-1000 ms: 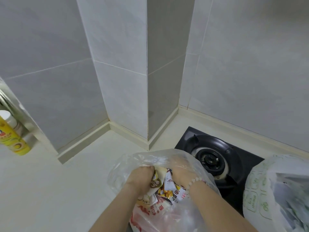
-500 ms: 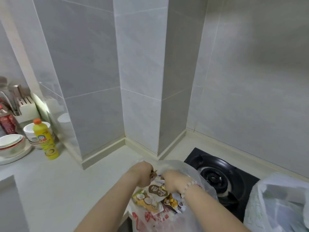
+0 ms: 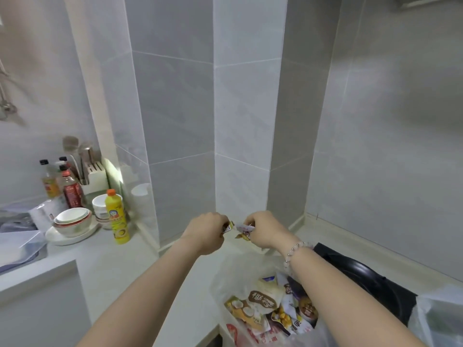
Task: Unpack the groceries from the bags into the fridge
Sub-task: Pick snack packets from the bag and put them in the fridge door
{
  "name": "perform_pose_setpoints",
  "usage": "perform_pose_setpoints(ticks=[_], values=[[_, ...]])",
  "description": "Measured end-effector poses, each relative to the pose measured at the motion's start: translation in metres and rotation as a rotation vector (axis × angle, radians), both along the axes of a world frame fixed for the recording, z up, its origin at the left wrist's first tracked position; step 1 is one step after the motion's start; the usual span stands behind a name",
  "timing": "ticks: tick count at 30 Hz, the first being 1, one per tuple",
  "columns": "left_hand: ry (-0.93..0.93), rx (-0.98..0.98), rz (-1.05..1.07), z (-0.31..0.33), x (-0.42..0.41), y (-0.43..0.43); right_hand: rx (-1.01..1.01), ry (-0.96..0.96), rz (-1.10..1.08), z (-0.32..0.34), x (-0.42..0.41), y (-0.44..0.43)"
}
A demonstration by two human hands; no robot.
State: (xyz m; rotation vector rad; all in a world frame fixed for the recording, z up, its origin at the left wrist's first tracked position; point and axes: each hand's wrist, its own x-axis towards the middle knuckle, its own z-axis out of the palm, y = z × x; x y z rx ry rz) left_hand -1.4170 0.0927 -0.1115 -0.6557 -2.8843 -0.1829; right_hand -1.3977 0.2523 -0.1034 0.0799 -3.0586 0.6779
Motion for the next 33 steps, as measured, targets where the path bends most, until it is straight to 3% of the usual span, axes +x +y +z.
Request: perform_pose_setpoints(ticks=[4,12,16,18,26,30,33], values=[[0.109,-0.043,0.076,-0.008,0.003,-0.025,0.108,0.18,-0.008,0.014,-0.004,-0.018],[0.288,-0.046,0.242,0.006,0.018,-0.092,0.108,0.382,0.059,0.018,-0.009,-0.073],[0.462,0.055,0.363,0.017,0.046,-0.123,0.089,0.476,0.142,0.025,-0.003,-0.102],[0.568,0.01,0.403,0.023,0.066,-0.139,0.073,0.526,0.207,0.031,0.001,-0.119],[0.652,-0.119,0.796,0.033,0.198,-0.183,-0.117,0.596,0.588,0.033,0.059,-0.197],[0.652,-0.087,0.981,0.04,0.296,-0.192,-0.249,0.59,0.79,0.029,0.118,-0.247],[0.659,-0.171,1.128,0.049,0.376,-0.194,-0.345,0.577,0.959,0.038,0.182,-0.282]])
